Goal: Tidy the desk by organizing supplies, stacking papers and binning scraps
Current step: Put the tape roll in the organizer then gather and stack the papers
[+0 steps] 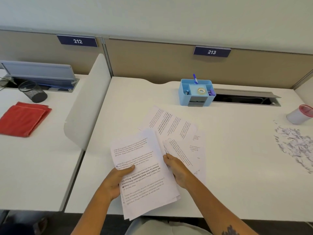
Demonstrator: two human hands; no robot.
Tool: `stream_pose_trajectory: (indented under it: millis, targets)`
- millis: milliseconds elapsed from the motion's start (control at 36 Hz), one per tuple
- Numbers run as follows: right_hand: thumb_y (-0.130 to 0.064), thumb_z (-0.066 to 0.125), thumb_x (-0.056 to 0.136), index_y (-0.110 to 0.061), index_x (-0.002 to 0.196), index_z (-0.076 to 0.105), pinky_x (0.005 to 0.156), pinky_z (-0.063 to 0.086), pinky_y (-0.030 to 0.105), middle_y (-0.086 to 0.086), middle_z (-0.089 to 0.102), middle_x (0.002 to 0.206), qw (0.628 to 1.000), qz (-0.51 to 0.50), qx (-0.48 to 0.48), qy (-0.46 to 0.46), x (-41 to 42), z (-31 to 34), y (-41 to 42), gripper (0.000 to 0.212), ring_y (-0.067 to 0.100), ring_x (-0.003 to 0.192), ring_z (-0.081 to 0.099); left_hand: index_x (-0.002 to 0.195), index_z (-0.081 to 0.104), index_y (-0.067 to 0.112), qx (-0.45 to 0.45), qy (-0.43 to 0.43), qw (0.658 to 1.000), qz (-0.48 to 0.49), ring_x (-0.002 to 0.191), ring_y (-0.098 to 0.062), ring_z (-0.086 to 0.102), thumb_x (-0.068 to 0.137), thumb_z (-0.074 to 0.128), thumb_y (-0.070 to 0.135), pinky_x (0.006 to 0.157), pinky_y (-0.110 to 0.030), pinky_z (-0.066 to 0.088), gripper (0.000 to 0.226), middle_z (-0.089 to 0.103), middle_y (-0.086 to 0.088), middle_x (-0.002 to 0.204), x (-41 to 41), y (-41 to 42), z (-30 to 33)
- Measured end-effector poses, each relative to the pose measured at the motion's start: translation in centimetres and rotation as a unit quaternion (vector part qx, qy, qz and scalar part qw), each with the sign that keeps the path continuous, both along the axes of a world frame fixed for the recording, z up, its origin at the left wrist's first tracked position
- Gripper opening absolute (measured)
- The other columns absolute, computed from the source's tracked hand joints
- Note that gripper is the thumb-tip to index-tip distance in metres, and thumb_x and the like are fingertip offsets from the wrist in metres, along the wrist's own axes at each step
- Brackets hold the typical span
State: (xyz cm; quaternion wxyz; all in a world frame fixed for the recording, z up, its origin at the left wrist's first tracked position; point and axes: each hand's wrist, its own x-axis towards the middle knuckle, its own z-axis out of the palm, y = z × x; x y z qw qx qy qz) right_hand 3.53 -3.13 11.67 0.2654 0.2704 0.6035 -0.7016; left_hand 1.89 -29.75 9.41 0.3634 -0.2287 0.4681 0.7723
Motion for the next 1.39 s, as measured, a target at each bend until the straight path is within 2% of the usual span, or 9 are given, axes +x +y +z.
stream_pose_trajectory:
  millis: [111,250,333,444,556,667,972,1167,1389]
  targets:
    - [-0.051,0.048,0.105,-0.028,0.127,0.068,0.110,0.038,0.036,-0.009,0.069,0.135,0.999,0.041,0.034,-0.012,-0.2,-0.5,0.3,0.038,0.009,0.125,0.058,0.139,0.073,0.010,-0.044,0.012,0.999,-0.002,0.126,-0.046,0.073,0.091,0.081,0.002,0.115,-0.070,0.049,0.049,0.075,-0.022,0.137,-0.1,0.0,0.1]
    - [-0.045,0.050,0.105,-0.026,0.113,0.071,0.090,0.059,0.043,0.002,0.075,0.110,0.989,0.024,0.137,0.056,-0.2,-0.1,0.8,0.029,0.018,0.095,0.071,0.128,0.078,0.009,-0.137,0.043,0.989,0.035,0.114,-0.037,0.079,0.088,0.087,0.004,0.104,-0.059,0.060,0.042,0.081,-0.016,0.125,0.0,0.0,0.8]
    - [-0.038,0.065,0.097,-0.030,0.108,0.066,0.091,0.058,0.044,-0.010,0.070,0.106,0.922,-0.008,0.368,0.123,0.4,-1.3,2.1,0.014,0.015,0.099,0.068,0.129,0.076,0.012,-0.163,0.063,0.982,0.074,0.112,-0.034,0.077,0.088,0.087,0.007,0.098,-0.049,0.062,0.042,0.081,-0.013,0.124,0.1,-0.4,1.3]
    - [-0.054,0.069,0.089,-0.022,0.142,0.050,0.104,0.043,0.048,0.000,0.053,0.144,0.796,0.045,0.599,0.070,1.7,-3.1,3.8,0.065,0.025,0.137,0.045,0.135,0.065,0.023,-0.186,0.110,0.972,0.092,0.101,-0.020,0.070,0.094,0.082,0.014,0.086,-0.036,0.058,0.045,0.075,0.003,0.117,0.2,-1.0,2.4]
    - [-0.076,0.065,0.079,-0.012,0.162,0.010,0.122,0.023,0.058,0.012,0.011,0.170,0.808,0.088,0.582,-0.028,2.9,-3.7,4.0,0.119,0.032,0.158,0.007,0.130,0.072,0.021,-0.193,0.099,0.970,0.109,0.098,-0.030,0.077,0.093,0.083,0.016,0.065,-0.035,0.062,0.038,0.085,0.001,0.099,0.0,-1.9,2.5]
    - [-0.084,0.062,0.074,-0.008,0.162,-0.009,0.125,0.014,0.062,0.013,-0.011,0.172,0.811,0.123,0.569,-0.058,3.5,-4.7,3.5,0.137,0.034,0.159,-0.007,0.128,0.074,0.020,-0.185,0.089,0.973,0.110,0.099,-0.036,0.079,0.092,0.084,0.015,0.059,-0.037,0.065,0.038,0.085,-0.007,0.110,-0.1,-2.1,2.4]
    - [-0.075,0.062,0.084,-0.003,0.161,-0.016,0.126,0.014,0.059,0.013,-0.005,0.173,0.809,0.114,0.577,-0.019,3.7,-4.7,2.0,0.131,0.029,0.160,-0.001,0.132,0.073,0.021,-0.159,0.101,0.977,0.102,0.104,-0.040,0.080,0.092,0.085,0.015,0.073,-0.046,0.067,0.043,0.084,-0.009,0.117,0.1,-1.5,2.0]
    - [-0.084,0.058,0.079,-0.003,0.158,-0.024,0.124,0.010,0.065,0.012,-0.010,0.173,0.813,0.095,0.573,-0.027,4.4,-5.1,2.4,0.140,0.029,0.160,-0.006,0.134,0.072,0.021,-0.164,0.106,0.976,0.099,0.109,-0.042,0.079,0.091,0.085,0.015,0.093,-0.064,0.062,0.045,0.084,-0.009,0.118,0.2,-1.4,1.6]
    - [-0.085,0.055,0.079,-0.003,0.160,-0.020,0.125,0.013,0.062,0.016,-0.005,0.173,0.800,0.112,0.589,-0.024,4.2,-4.9,2.5,0.137,0.031,0.160,-0.001,0.134,0.072,0.021,-0.155,0.095,0.977,0.107,0.109,-0.041,0.078,0.092,0.084,0.013,0.071,-0.046,0.067,0.044,0.083,-0.010,0.120,0.5,-1.2,1.9]
